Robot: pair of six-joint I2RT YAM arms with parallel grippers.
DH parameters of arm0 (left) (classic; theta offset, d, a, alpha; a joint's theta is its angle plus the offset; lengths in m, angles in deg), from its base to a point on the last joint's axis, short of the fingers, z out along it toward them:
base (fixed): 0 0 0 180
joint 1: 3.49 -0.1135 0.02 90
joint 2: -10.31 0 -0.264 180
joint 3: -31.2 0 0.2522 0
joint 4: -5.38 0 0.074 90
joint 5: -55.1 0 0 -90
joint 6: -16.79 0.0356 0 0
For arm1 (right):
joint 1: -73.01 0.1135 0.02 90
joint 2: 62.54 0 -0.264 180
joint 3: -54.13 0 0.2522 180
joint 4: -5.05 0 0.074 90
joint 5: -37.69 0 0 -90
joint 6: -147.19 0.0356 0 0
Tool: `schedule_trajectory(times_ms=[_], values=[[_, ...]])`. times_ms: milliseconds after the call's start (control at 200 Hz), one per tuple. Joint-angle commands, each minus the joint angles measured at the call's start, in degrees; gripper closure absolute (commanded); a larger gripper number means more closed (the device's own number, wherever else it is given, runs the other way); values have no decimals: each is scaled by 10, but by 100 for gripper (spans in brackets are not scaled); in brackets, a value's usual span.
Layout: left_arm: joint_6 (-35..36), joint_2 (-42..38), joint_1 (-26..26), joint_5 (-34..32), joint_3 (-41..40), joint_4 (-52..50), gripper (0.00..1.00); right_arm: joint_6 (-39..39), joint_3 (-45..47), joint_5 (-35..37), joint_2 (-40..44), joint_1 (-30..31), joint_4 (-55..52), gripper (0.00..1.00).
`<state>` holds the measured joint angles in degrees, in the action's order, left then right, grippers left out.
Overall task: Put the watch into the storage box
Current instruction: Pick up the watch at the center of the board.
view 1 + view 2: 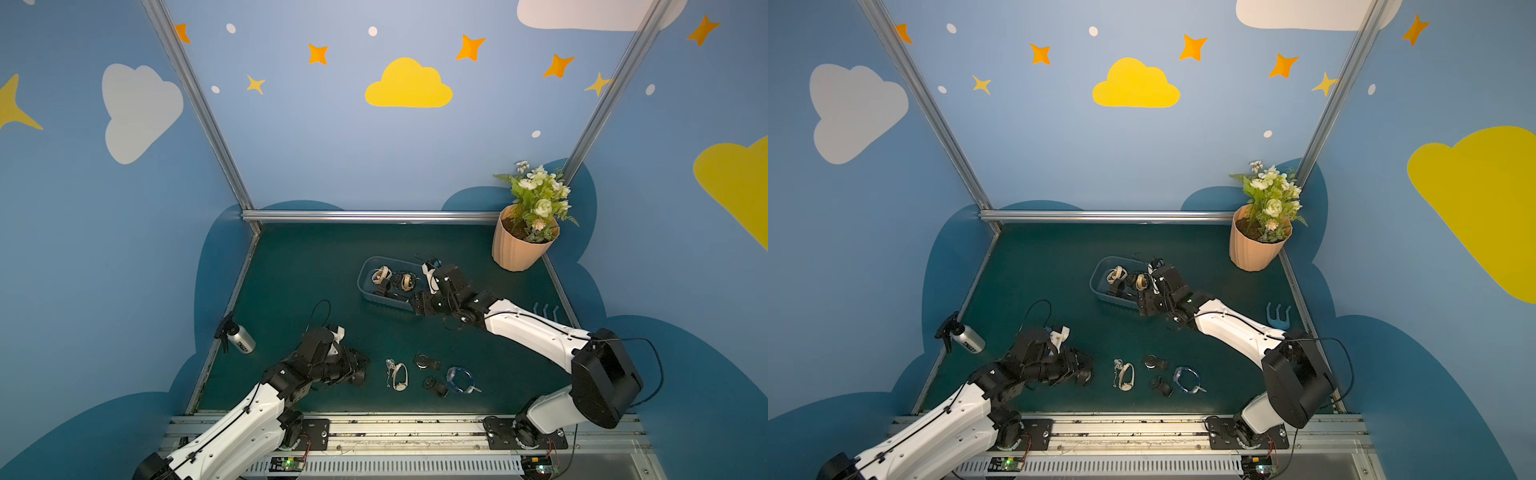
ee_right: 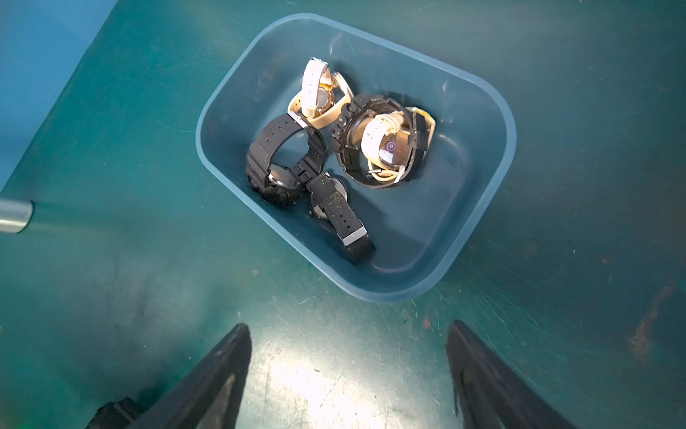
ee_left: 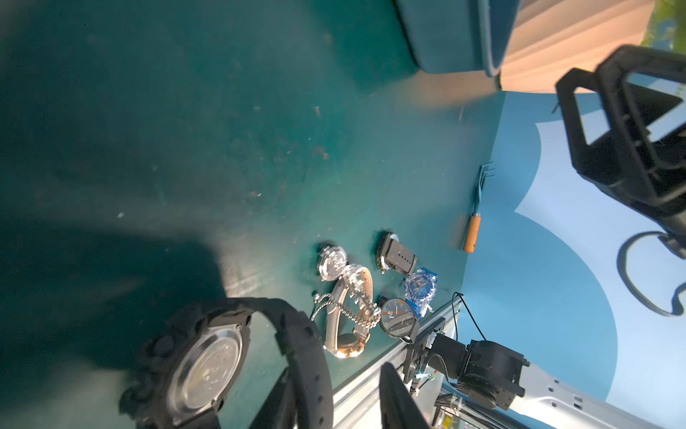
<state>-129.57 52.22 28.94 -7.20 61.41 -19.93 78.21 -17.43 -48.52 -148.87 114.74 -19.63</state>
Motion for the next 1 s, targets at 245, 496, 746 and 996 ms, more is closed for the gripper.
schedule_trajectory(times_ms=[245,496,746,996], values=[[-16,59,8,2,-1,86,78,0,-13,13,7,1,1,16],[-6,109,20,9,20,103,90,2,-7,19,16,2,-5,16],[14,106,22,-2,64,84,95,1,-3,27,26,1,-7,16],[133,163,19,-54,189,8,95,-2,5,39,42,-1,-11,16]])
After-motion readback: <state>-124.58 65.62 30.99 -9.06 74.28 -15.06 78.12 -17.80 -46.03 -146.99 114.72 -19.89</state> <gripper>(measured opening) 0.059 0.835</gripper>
